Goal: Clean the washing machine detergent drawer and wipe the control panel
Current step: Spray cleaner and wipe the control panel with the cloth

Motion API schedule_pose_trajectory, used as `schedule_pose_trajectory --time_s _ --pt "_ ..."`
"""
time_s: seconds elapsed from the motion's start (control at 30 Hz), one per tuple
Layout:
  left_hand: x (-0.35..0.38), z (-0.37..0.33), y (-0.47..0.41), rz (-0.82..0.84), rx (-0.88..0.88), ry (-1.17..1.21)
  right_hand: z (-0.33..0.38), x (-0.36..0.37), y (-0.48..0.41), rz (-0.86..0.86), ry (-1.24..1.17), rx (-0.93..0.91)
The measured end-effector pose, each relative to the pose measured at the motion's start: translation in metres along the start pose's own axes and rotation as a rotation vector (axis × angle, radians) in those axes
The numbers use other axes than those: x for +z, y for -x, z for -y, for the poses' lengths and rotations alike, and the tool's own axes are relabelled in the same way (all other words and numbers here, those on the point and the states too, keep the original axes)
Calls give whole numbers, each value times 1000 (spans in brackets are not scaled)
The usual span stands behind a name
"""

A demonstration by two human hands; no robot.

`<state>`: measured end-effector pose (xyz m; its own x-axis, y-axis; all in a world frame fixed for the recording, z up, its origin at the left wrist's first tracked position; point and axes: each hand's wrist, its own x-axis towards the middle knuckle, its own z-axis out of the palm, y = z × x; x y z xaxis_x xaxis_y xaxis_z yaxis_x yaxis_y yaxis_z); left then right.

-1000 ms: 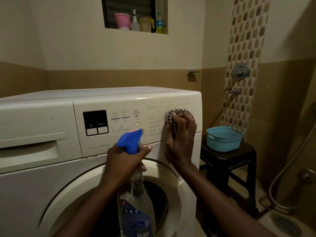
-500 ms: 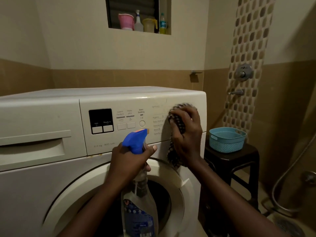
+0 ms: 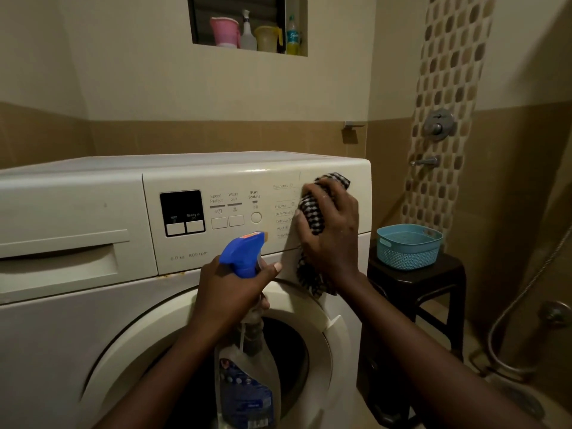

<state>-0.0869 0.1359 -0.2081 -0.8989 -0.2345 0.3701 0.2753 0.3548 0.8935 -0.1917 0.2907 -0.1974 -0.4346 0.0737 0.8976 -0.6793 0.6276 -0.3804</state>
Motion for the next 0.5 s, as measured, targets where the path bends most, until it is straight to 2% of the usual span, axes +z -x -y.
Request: schedule_pose_trajectory --time_s 0.37,0.5 --pt "-2 -3 2 -31 10 18 16 2 4 -139 -108 304" --pt "-4 -3 1 -40 19 20 19 1 19 -180 -226 471"
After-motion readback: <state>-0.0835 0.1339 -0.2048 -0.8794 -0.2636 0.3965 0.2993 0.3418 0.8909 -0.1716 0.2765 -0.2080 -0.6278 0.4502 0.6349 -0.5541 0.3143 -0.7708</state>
